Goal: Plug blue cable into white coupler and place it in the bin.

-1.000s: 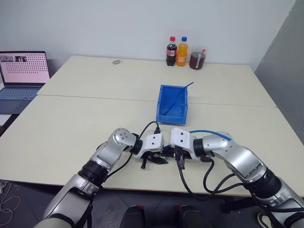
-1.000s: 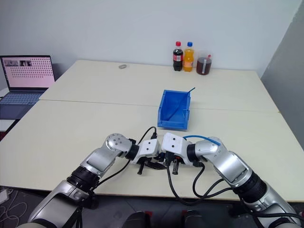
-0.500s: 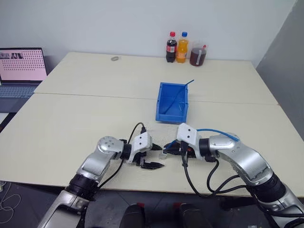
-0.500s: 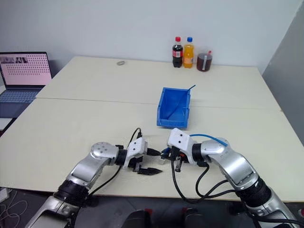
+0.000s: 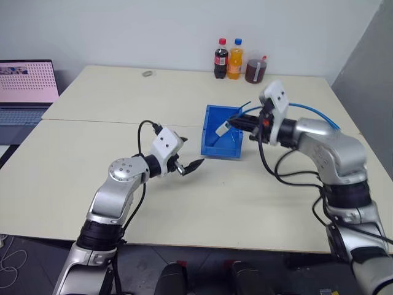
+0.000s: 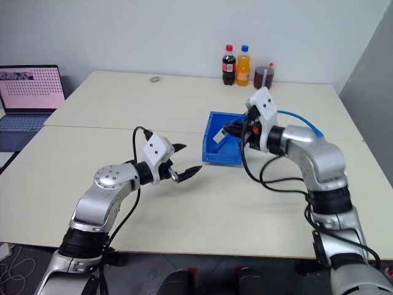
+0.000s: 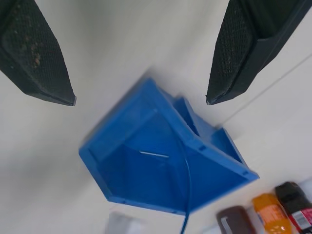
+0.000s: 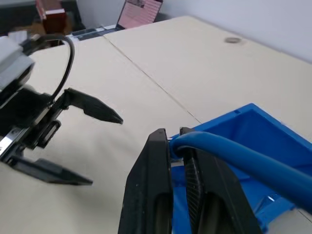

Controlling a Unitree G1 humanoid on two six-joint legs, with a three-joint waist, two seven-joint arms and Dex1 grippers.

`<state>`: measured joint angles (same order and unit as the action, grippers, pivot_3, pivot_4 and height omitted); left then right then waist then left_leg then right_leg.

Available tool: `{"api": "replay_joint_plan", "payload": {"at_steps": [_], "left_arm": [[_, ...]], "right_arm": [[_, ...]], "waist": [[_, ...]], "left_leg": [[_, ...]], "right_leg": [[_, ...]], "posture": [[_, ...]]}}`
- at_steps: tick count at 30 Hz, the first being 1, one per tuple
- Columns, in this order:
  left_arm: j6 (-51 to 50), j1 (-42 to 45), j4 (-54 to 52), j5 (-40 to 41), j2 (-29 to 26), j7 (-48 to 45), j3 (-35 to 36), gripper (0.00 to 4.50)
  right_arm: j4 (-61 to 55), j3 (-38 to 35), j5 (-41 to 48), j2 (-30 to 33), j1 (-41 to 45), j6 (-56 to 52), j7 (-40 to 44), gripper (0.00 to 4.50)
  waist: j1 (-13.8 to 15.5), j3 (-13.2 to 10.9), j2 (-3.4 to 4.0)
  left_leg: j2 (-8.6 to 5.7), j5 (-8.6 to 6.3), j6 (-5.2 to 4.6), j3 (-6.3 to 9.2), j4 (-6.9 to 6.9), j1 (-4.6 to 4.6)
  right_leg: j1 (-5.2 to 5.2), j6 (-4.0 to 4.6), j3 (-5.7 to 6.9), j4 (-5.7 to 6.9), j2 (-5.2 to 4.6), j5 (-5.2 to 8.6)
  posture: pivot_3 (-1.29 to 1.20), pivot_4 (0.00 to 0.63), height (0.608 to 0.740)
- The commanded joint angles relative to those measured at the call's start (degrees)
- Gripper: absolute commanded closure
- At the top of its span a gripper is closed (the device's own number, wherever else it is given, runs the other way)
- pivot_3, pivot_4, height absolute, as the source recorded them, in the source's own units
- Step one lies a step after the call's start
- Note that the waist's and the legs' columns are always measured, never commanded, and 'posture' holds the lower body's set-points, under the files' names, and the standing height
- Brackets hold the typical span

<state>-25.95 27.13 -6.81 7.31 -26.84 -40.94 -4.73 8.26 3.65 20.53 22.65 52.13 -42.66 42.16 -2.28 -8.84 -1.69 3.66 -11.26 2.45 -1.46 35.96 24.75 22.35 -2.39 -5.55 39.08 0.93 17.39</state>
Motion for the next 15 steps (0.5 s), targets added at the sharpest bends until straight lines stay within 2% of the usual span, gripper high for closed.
{"api": "replay_joint_plan", "payload": {"at_steps": [1, 2, 3, 10, 15], "left_arm": [[-0.41, 1.81, -1.66, 0.14, 0.10, 0.75, -0.20, 0.00], [-0.59, 2.08, -1.59, 0.26, 0.06, 0.63, -0.34, 0.00], [-0.71, 2.28, -1.62, 0.32, 0.03, 0.54, -0.45, 0.00], [-1.40, 3.31, -1.73, 0.35, 0.01, 0.71, -0.77, 0.00], [-1.62, 3.63, -0.89, 0.69, -0.47, -0.07, -0.78, 0.00]], "right_arm": [[14.53, 1.19, -3.90, -1.30, 7.27, 6.11, 0.92, 4.45], [17.95, 2.01, -4.87, -1.13, 9.10, 6.88, 2.28, 4.45], [20.88, 2.66, -5.53, -0.81, 10.93, 7.22, 3.83, 3.74], [33.92, 8.80, -12.65, 6.10, 18.88, 12.50, 17.37, 2.06], [35.86, 13.08, -16.76, 11.91, 20.64, 15.53, 29.04, 0.79]], "waist": [[0.11, -0.02, 0.03], [0.21, -0.03, 0.04], [0.29, -0.05, 0.07], [0.70, -0.42, 0.36], [0.54, -0.45, 0.39]], "left_leg": [[0.00, 0.00, 0.00, 0.00, 0.00, 0.00], [-0.01, 0.00, 0.00, -0.03, -0.01, 0.00], [-0.03, -0.01, 0.01, -0.06, -0.01, 0.02], [-0.08, -0.04, 0.03, -0.08, -0.04, 0.14], [-0.08, -0.05, 0.03, -0.10, -0.02, 0.14]], "right_leg": [[-0.01, 0.00, 0.01, 0.01, -0.01, 0.00], [0.00, 0.01, -0.01, -0.01, -0.02, 0.00], [0.01, 0.01, -0.01, -0.03, -0.05, 0.00], [0.10, 0.05, 0.00, -0.08, -0.10, 0.01], [0.09, 0.05, -0.01, -0.09, -0.11, 0.01]], "posture": [[0.00, 0.150, 0.740], [0.00, 0.150, 0.740], [0.00, 0.150, 0.740], [0.00, 0.150, 0.740], [0.00, 0.150, 0.740]]}}
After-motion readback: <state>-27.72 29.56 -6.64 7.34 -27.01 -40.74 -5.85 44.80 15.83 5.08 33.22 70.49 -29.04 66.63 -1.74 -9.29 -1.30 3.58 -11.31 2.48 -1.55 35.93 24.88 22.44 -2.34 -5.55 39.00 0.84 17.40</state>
